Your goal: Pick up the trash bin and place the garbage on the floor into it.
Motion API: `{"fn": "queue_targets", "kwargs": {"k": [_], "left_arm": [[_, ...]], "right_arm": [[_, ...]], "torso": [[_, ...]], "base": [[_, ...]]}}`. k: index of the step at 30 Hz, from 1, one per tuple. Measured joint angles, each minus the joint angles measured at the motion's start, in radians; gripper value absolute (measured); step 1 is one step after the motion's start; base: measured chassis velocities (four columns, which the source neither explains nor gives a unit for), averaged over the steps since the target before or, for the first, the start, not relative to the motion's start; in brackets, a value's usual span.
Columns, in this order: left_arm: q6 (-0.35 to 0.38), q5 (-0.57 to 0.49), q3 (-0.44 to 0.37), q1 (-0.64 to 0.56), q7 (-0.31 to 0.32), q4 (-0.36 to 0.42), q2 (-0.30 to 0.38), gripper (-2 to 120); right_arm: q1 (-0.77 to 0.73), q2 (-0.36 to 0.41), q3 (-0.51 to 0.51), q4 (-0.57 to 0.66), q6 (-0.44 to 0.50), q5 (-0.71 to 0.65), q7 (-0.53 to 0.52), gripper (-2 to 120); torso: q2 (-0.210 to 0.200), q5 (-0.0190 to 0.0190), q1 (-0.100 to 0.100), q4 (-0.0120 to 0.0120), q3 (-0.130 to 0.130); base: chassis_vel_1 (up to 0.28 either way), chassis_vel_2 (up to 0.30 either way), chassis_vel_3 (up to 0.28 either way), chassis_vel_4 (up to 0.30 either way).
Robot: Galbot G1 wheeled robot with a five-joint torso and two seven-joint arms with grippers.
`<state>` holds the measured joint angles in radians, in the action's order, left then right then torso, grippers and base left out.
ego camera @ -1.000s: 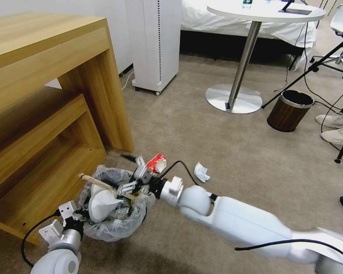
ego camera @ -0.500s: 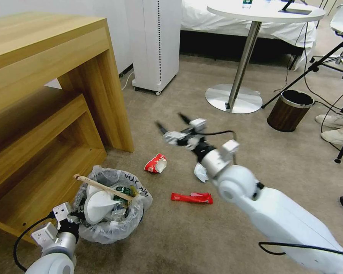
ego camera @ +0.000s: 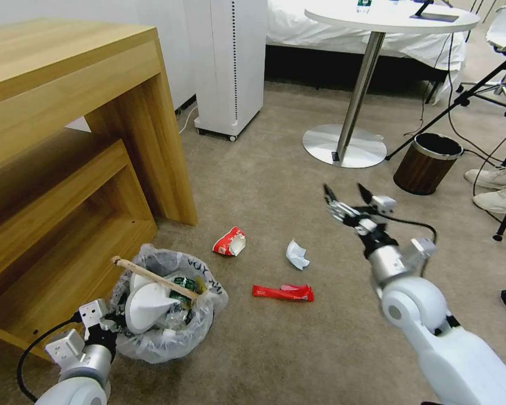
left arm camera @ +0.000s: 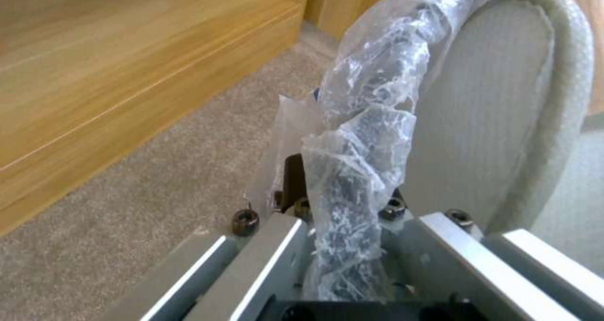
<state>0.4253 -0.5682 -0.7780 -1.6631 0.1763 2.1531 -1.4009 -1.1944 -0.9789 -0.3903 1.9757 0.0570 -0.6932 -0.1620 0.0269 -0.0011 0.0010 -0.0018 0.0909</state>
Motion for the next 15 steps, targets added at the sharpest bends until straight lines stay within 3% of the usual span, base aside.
{"fn": "queue_targets", "kwargs": {"k": [10, 15], "left_arm": [[0.017, -0.015, 0.005, -0.006, 0.001, -0.003, 0.029, 1], [0.031, -0.023, 0.006, 0.000, 0.003, -0.013, 0.040, 1]], "right_arm": [[-0.073, -0.027, -0.059, -0.064, 0.016, 0.032, -0.034, 100], [-0.126, -0.074, -0.069, -0.109, 0.084, 0.122, -0.012, 100]], "torso": [[0.000, -0.0003, 0.000, 0.0001, 0.000], [0.000, -0.0003, 0.000, 0.0000, 0.000]], "base": [[0.000, 0.000, 0.000, 0.000], [0.000, 0.000, 0.000, 0.000]]}}
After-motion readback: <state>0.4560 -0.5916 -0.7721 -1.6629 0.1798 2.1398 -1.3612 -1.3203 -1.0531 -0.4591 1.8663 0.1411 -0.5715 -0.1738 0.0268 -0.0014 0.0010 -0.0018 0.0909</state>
